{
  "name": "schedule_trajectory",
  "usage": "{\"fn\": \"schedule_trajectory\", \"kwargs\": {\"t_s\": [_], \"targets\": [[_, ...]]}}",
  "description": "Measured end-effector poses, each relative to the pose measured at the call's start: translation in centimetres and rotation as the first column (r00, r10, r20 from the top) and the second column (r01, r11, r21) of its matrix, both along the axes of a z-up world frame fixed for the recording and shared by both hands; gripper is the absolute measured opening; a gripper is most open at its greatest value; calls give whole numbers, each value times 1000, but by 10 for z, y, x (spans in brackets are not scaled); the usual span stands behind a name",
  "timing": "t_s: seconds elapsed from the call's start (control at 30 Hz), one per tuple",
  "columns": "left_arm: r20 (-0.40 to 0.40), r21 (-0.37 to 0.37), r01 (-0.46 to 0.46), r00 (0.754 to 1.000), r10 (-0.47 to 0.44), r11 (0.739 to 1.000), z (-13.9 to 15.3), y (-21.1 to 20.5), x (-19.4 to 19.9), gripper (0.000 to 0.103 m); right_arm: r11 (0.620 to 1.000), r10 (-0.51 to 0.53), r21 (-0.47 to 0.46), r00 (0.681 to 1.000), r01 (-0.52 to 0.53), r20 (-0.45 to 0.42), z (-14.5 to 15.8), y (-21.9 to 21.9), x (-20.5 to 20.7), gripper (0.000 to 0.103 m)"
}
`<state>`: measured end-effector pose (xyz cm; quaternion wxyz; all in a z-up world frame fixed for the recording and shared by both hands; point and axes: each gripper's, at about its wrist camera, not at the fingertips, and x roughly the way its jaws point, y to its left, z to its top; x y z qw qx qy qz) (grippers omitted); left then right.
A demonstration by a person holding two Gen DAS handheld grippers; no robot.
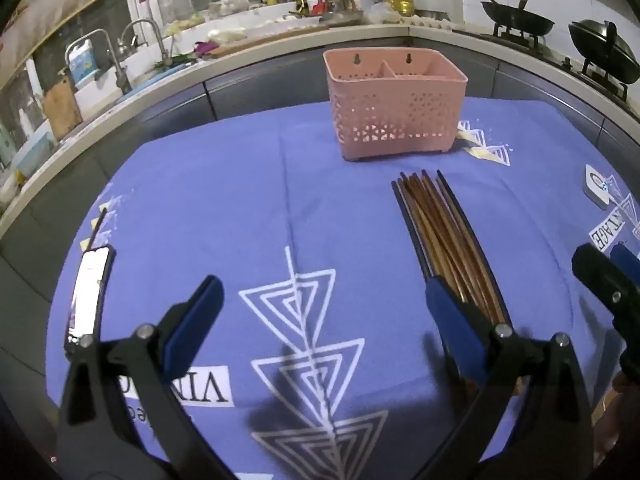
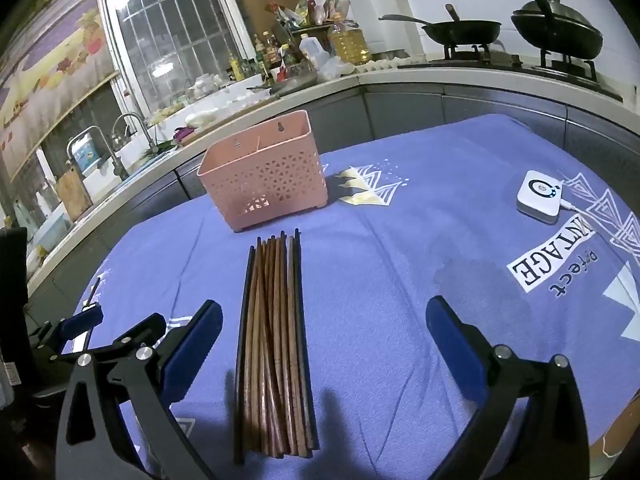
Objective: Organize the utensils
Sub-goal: 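Move both grippers toward the bundle of brown chopsticks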
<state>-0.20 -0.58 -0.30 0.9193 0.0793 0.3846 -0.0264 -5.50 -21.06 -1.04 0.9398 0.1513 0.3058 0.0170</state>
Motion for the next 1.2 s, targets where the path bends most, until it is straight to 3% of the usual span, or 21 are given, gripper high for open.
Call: {"fn": "schedule_trajectory", "kwargs": {"t_s": [0.77,1.0,1.03,1.1,1.2], "targets": [[-23,22,-30,999,30,999,-9,6,3,97,1000,1,17,1000,0,-27,-4,-4,5,100],[-32,28,-42,999,43,999,-14,11,7,97,999,15,-30,1000,-15,-1,-3,4,3,99],[-35,26,-40,999,41,999,-14,11,7,97,999,18,-47,1000,-18,5,-2,5,2,96],[-41,13,-35,999,36,999,-16,14,10,97,996,29,-86,1000,-29,-2,-3,8,4,73],[-56,-31,-17,998,16,999,-19,20,14,95,993,72,-88,995,-78,-69,-15,8,10,49]]}}
